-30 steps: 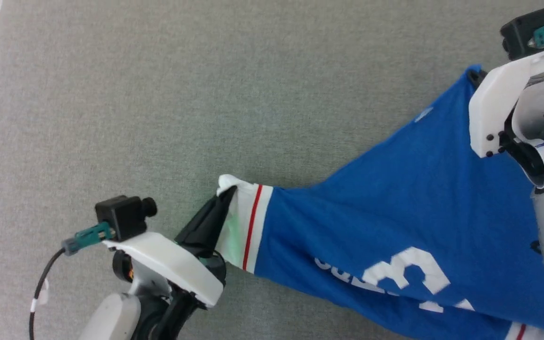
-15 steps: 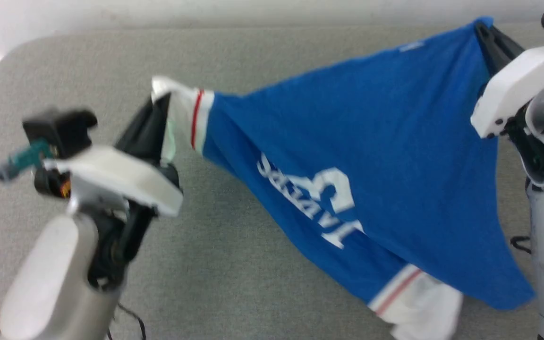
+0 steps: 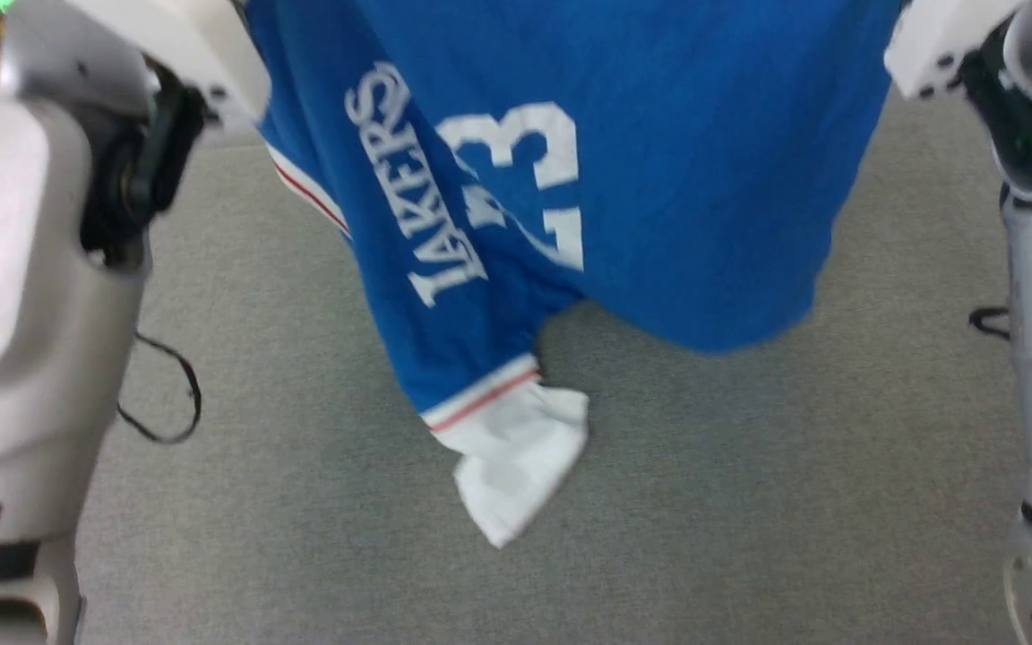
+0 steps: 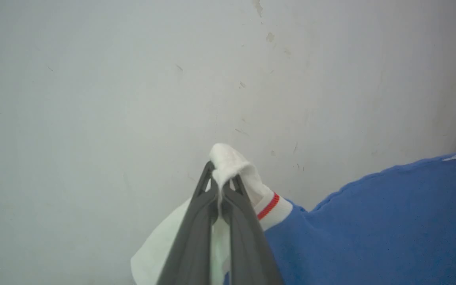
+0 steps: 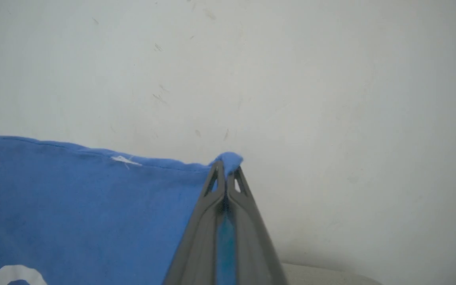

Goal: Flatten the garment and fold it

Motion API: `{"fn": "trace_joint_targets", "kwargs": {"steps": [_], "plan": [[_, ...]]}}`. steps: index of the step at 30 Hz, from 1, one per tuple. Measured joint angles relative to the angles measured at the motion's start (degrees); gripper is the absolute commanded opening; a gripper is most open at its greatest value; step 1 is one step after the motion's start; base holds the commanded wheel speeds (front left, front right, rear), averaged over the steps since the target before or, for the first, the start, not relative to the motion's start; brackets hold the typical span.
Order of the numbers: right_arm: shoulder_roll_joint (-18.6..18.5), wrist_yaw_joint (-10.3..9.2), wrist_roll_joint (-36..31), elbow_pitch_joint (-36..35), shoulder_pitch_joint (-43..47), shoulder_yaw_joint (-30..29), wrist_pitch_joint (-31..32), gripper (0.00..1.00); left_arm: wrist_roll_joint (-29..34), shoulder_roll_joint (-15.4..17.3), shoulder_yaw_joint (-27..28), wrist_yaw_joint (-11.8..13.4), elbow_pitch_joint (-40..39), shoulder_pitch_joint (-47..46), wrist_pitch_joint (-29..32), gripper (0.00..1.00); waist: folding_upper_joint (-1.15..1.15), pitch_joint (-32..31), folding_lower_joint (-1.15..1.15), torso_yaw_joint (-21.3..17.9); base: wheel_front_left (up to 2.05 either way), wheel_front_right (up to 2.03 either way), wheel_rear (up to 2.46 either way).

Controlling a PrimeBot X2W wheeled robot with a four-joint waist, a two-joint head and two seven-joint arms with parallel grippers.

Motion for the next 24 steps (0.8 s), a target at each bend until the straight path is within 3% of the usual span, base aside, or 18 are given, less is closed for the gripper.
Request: {"fn": "trace_joint_targets", "kwargs": {"steps": [9,24], "plan": [[1.56,0.0,-3.63,10.34,-10.9,1.16,-4.03,0.0,4.69,0.99,-1.62,-1.47,10.78,-12.07,-0.79,0.0,0.0,1.29,0.02,-2.35,0.0,0.0,0.0],[3.68,0.0,-10.35,21.79,-25.68,-1.38,-10.42,0.0,10.11,0.76,-1.6,-1.3,18.76,-29.19,-11.93,0.0,0.0,9.26,0.02,-3.98,0.0,0.0,0.0]]}}
